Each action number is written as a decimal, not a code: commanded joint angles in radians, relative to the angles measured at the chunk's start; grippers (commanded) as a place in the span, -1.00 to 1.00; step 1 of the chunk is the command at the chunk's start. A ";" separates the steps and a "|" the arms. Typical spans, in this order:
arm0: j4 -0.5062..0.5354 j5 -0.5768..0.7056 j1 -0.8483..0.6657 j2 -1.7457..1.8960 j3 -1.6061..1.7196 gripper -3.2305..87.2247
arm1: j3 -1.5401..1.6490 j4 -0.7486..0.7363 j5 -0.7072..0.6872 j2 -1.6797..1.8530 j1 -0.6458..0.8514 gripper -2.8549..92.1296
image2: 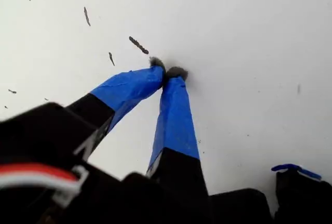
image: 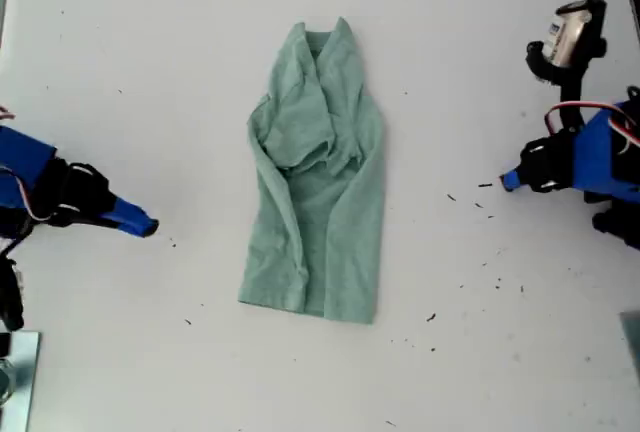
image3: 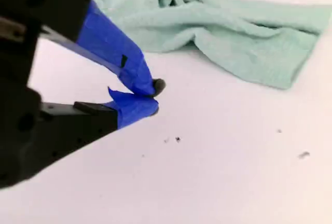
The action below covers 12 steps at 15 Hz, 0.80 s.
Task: Fold t shirt
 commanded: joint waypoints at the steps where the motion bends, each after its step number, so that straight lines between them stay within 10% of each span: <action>1: -0.083 0.028 -0.038 -0.299 -0.130 -0.93 | -0.058 0.038 0.038 -0.025 -0.023 -0.89; 4: 0.118 0.153 -0.046 -0.830 -0.813 -0.93 | -0.670 0.161 0.051 -0.486 -0.127 -0.81; 6: 0.199 0.322 -0.003 -1.143 -1.216 -0.44 | -1.215 0.252 0.037 -0.876 -0.261 -0.18; 12: 0.198 0.379 0.075 -1.755 -1.588 -0.31 | -1.844 0.270 0.140 -1.493 -0.453 -0.16</action>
